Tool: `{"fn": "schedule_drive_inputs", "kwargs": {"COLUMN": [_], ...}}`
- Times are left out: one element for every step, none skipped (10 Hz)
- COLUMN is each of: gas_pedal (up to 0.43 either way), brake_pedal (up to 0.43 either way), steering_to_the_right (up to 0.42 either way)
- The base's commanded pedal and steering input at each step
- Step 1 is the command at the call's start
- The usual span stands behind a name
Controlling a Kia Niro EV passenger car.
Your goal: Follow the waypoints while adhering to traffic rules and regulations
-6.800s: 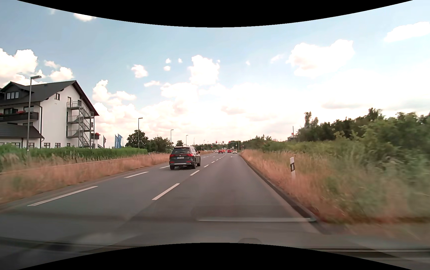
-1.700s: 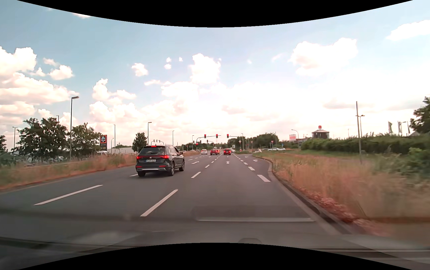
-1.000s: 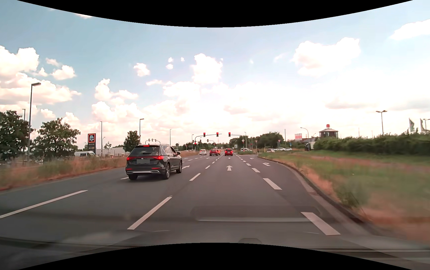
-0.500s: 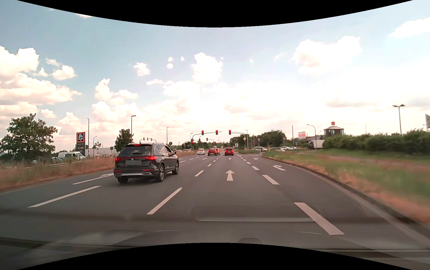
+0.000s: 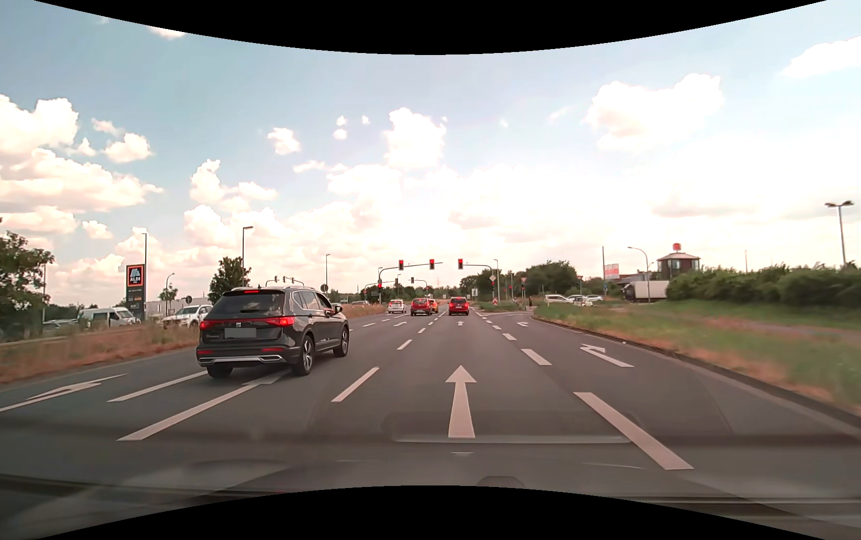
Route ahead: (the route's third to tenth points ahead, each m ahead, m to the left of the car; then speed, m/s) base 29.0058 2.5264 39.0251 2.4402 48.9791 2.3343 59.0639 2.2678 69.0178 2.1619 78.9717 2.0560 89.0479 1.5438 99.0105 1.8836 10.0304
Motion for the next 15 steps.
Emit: {"fn": "schedule_drive_inputs", "kwargs": {"gas_pedal": [0.000,0.000,0.000,0.000,0.000,0.000,0.000,0.000,0.000,0.000,0.000,0.000,0.000,0.000,0.000], "brake_pedal": [0.171,0.171,0.177,0.177,0.183,0.189,0.207,0.220,0.226,0.226,0.226,0.226,0.226,0.232,0.232], "steering_to_the_right": [-0.005,-0.005,-0.005,-0.005,-0.005,-0.004,-0.004,-0.004,-0.004,-0.003,-0.003,-0.003,-0.003,-0.003,-0.003]}}
